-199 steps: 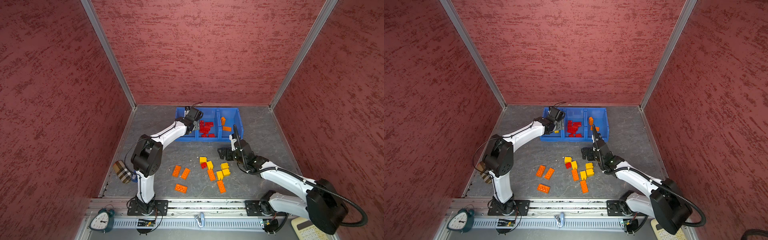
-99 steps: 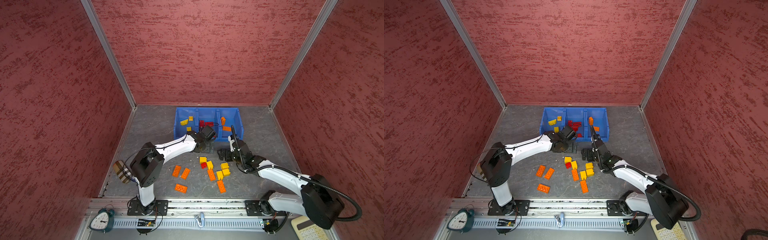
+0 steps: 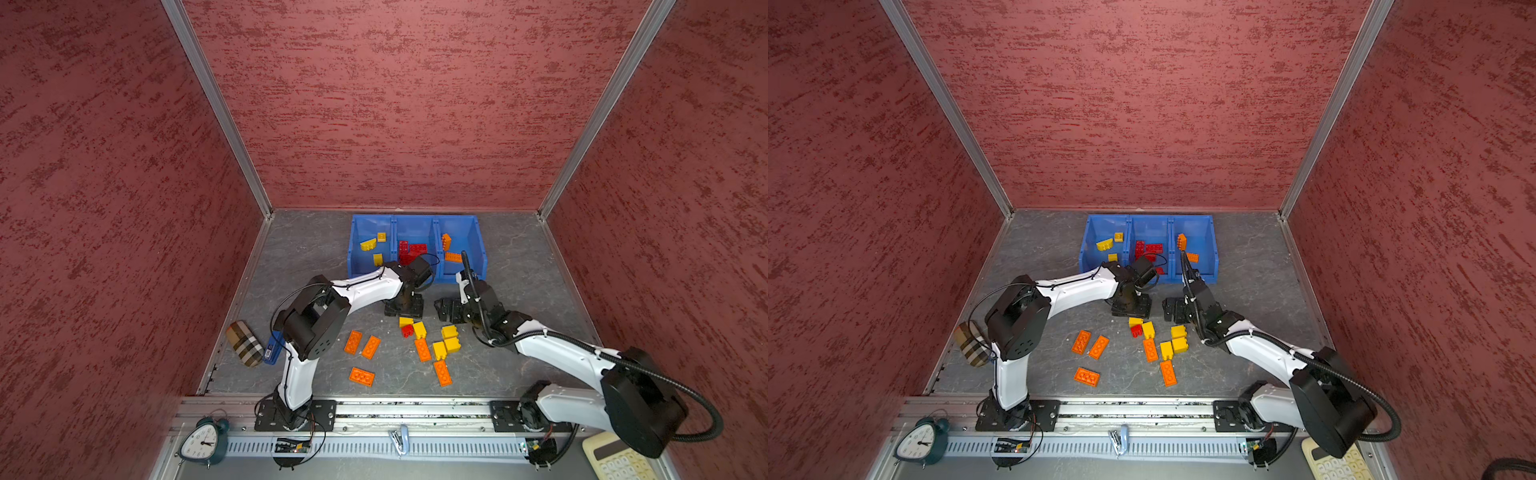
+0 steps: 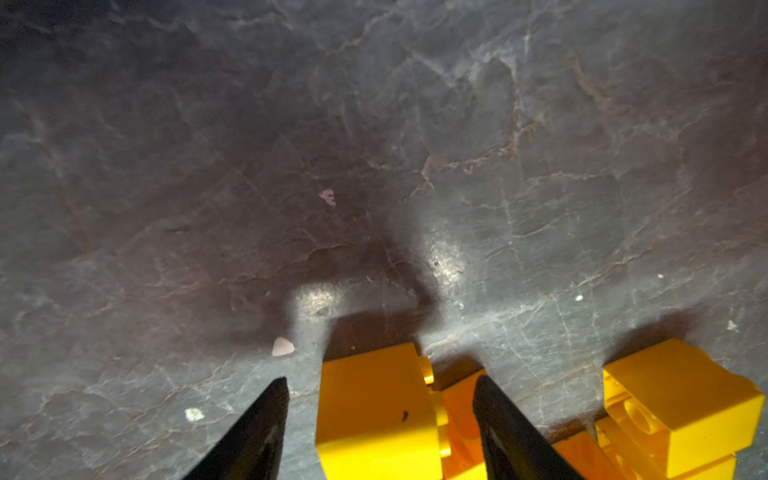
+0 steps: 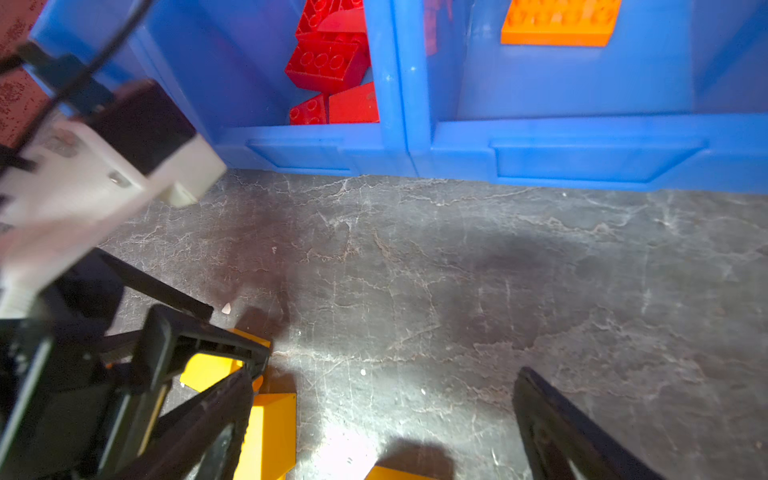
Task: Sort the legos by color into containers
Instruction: 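Lower the left gripper onto another yellow brick and grasp it, then drop the yellow brick in the yellow compartment while the right gripper lowers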
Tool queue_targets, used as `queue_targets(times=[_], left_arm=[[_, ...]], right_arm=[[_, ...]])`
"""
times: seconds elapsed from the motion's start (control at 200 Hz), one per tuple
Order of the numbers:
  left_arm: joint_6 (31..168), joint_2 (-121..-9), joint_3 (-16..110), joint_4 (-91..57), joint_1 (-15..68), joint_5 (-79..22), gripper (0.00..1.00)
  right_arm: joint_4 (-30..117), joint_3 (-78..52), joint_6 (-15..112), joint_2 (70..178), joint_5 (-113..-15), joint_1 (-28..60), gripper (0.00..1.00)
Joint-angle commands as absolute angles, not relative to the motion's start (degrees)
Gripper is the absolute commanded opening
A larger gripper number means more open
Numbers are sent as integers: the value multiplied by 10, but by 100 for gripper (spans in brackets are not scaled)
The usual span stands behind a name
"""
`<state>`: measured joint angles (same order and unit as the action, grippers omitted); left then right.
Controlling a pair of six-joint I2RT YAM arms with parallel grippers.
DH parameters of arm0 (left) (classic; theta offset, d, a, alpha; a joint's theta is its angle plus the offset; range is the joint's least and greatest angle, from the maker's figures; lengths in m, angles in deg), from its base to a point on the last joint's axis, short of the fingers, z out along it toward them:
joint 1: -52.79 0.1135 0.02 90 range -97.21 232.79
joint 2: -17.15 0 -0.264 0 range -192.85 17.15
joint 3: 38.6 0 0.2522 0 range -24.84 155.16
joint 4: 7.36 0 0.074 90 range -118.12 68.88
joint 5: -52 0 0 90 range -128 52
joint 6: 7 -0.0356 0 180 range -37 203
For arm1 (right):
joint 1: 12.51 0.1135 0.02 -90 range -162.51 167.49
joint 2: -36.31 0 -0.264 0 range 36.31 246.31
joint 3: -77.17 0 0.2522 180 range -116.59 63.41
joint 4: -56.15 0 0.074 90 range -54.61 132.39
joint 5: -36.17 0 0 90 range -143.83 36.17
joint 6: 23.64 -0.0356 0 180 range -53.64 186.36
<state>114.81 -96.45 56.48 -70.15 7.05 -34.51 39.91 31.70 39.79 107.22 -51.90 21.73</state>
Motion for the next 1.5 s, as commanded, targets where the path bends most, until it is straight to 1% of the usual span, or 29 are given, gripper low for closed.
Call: queue_targets(times=[0.0,0.145,0.245,0.386,0.476,0.601,0.686,0.857,0.962,1.092,1.247,1.388,1.433,1.498], left_arm=[[1153,-980,570,-710,66,-326,64],[1154,-983,570,-717,62,-331,55],[1156,-977,569,-724,62,-350,44],[1158,-963,570,-724,65,-374,37],[1154,-946,574,-724,67,-400,35],[1146,-906,579,-719,72,-448,34],[1139,-871,576,-709,81,-484,35],[1112,-817,566,-666,119,-538,36],[1084,-808,579,-639,153,-569,37],[1069,-821,597,-603,197,-597,38],[1060,-858,621,-556,225,-637,38],[1059,-913,662,-524,240,-638,41],[1060,-934,681,-524,242,-639,44],[1068,-963,712,-542,243,-640,53]], right_arm=[[402,315,405,1065,-517,217,99],[399,312,410,1072,-519,217,99],[400,312,409,1074,-520,216,99],[396,315,407,1074,-523,216,99],[378,310,408,1070,-526,217,99],[336,305,397,1046,-539,219,98],[281,303,376,1014,-546,221,98],[155,308,310,919,-560,233,98],[80,305,286,864,-588,237,98],[-11,289,260,832,-624,243,97],[-26,311,222,805,-693,273,97],[-26,328,191,792,-675,320,95],[-21,333,183,793,-660,334,94],[-10,339,173,804,-641,357,93]])
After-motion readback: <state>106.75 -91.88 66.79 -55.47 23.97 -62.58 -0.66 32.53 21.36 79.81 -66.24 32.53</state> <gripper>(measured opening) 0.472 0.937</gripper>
